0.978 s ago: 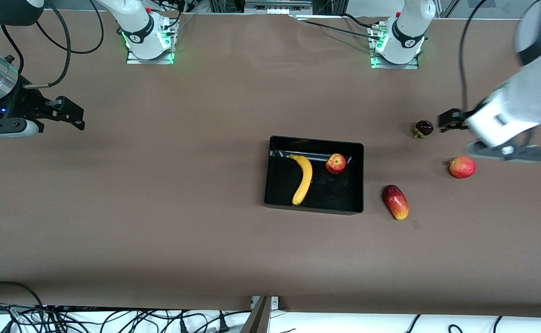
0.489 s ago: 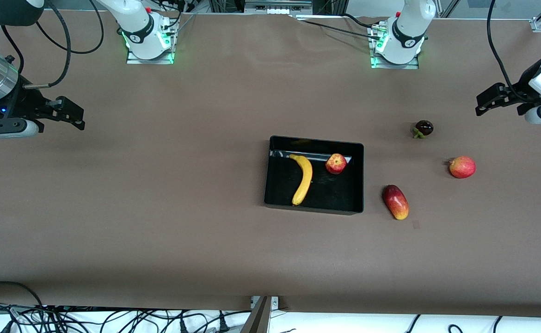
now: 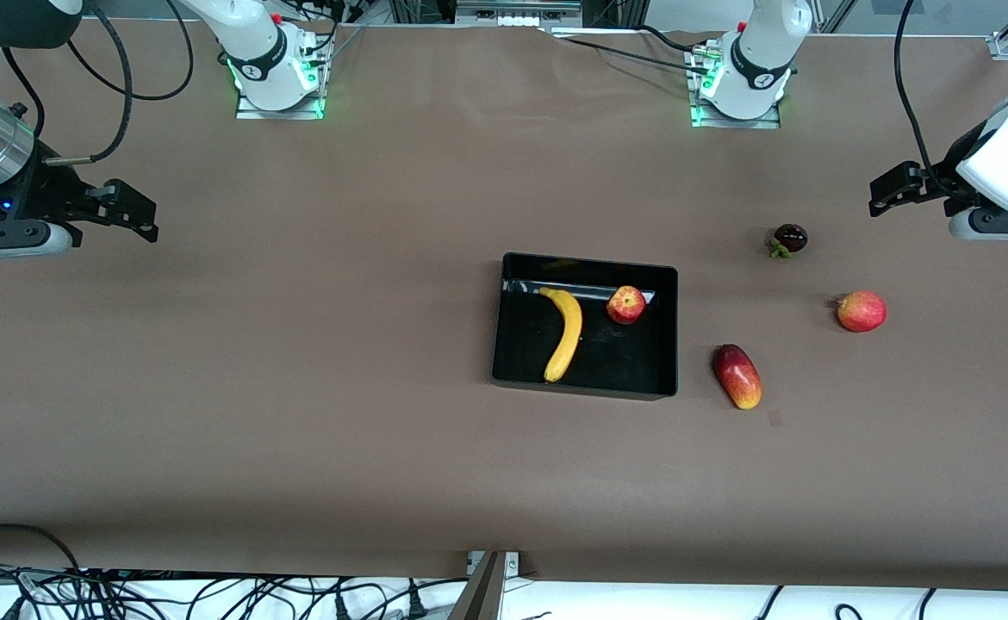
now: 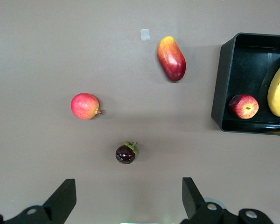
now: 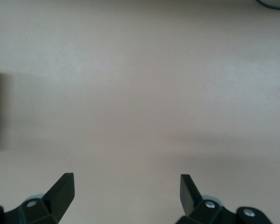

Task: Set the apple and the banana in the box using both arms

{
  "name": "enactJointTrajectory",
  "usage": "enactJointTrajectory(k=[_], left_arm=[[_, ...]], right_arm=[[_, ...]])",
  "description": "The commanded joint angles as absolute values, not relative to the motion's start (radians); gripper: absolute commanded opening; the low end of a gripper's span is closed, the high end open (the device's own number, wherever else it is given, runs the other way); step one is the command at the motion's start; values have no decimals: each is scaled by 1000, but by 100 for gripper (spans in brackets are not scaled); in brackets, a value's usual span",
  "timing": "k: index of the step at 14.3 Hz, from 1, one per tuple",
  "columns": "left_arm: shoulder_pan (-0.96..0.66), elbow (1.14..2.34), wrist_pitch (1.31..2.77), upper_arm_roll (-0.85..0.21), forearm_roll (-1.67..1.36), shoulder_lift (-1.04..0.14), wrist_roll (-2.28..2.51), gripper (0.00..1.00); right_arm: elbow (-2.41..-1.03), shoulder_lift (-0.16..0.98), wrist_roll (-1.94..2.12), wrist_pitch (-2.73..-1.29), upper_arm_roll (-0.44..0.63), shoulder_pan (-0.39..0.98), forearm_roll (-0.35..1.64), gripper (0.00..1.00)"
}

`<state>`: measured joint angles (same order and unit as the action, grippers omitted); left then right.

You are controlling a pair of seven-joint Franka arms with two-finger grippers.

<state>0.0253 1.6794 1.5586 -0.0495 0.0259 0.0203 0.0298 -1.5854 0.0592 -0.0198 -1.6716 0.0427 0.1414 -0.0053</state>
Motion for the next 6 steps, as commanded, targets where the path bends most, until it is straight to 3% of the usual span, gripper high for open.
enactJointTrajectory(k=[1, 6], left_arm=[[21, 1674, 1542, -44, 9, 23, 23, 100], [23, 1672, 1531, -44, 9, 21, 17, 100]], right_arm=[[-1572, 61, -21, -1661, 31, 127, -9, 100], [-1572, 61, -21, -1663, 31, 127, -9, 100]])
